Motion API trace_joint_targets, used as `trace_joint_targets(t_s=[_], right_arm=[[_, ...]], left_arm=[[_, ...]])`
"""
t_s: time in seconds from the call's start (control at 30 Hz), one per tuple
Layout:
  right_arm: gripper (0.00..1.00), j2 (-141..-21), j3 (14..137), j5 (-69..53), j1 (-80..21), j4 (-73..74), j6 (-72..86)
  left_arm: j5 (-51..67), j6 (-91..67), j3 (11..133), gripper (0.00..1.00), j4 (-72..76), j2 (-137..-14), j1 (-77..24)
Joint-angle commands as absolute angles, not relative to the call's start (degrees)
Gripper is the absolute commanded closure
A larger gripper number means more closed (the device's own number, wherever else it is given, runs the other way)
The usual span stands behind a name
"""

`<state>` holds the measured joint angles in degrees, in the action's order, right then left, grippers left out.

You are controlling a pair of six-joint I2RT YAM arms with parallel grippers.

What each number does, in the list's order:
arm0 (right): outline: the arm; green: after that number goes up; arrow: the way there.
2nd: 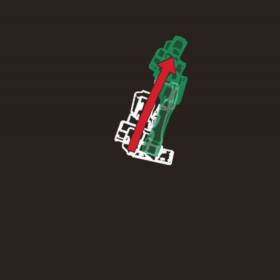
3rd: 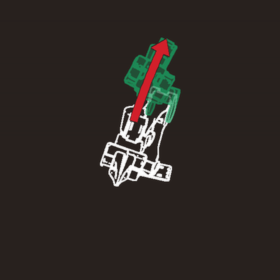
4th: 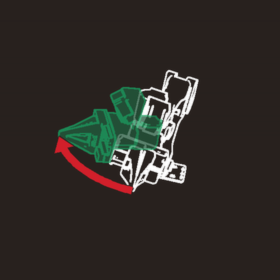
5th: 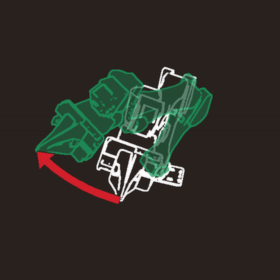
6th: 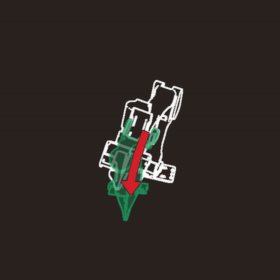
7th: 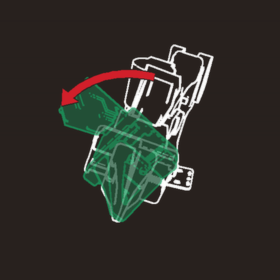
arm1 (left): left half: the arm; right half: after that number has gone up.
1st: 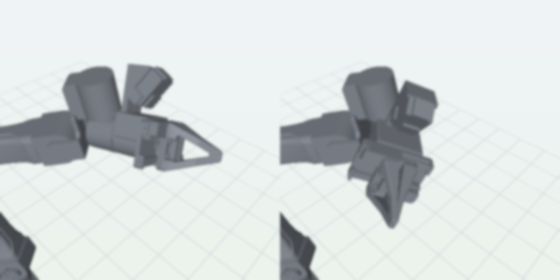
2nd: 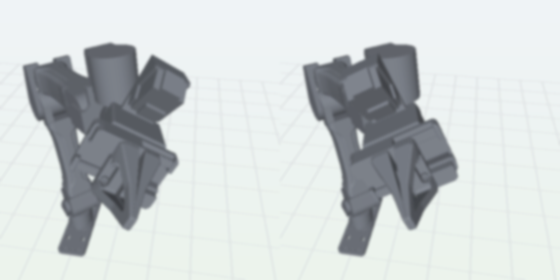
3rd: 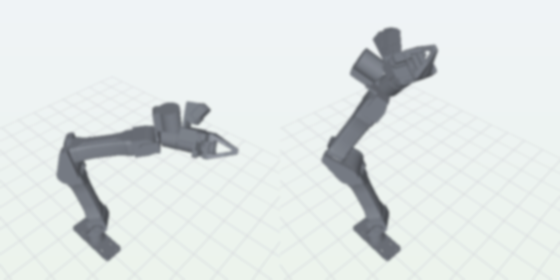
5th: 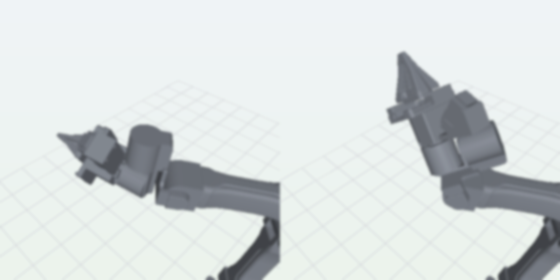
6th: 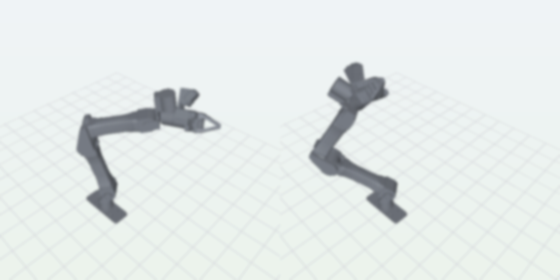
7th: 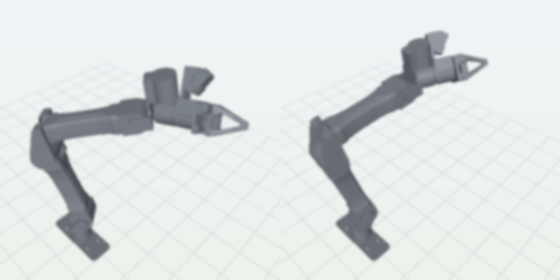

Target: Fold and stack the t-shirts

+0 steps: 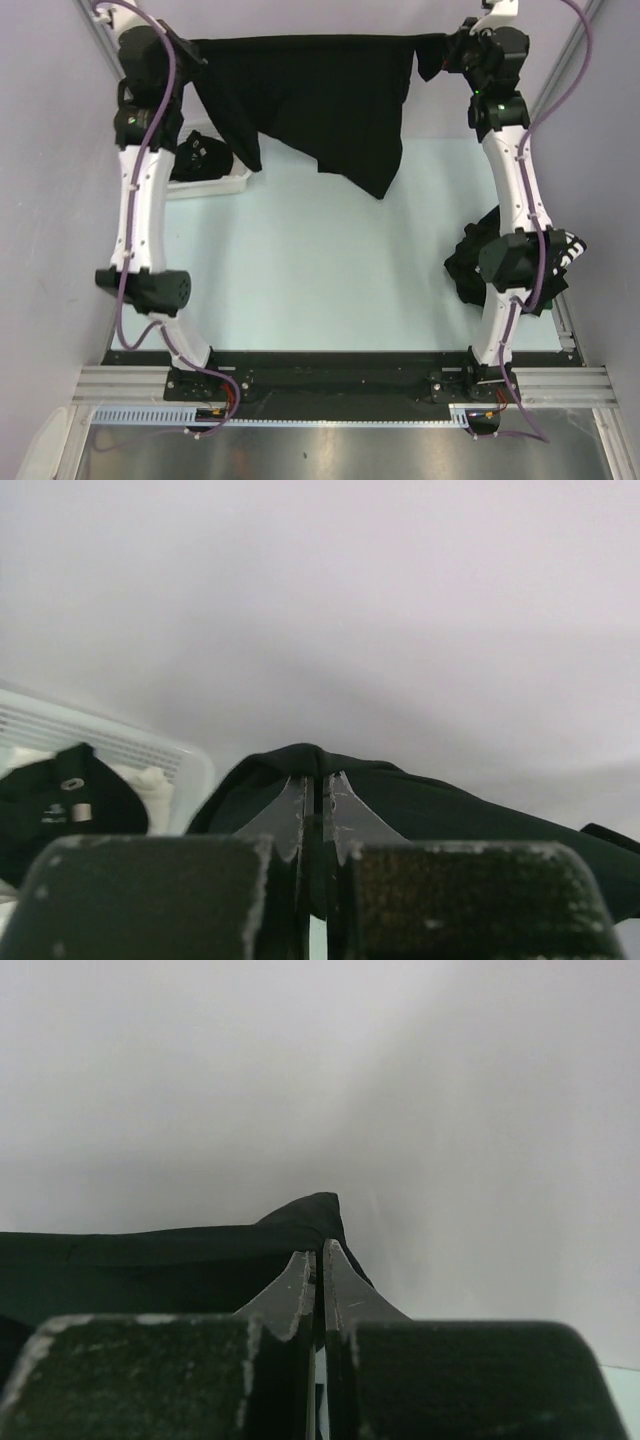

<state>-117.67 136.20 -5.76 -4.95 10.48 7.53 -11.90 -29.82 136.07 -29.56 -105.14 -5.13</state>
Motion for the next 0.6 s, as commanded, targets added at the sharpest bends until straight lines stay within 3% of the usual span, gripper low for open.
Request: trace_joint_targets(t_s=[0.0,0.17,0.33,0.57], right_arm=[[1.00,-103.9,131.0,0.0,-3.7,12.4,4.6],[1.00,-93.1,118.9,2.8,-4.3,22.8,4.4],[1.00,-75.3,96.3,7.4,-6.3,26.2,4.9],[1.00,-68.6,89.2,9.3,-9.6,44.8,14.2]], left_arm=[[-25.2,-23.0,127.8,1.00,-33.1,-93.5,-2.6],[-24.9,-23.6,111.8,1.00,-36.8,-80.9,-2.6],[-25.0,-24.1,96.3,1.00,-39.3,-68.4,-3.5],[-29.1,-27.1,87.7,1.00,-49.5,-60.1,-8.4]])
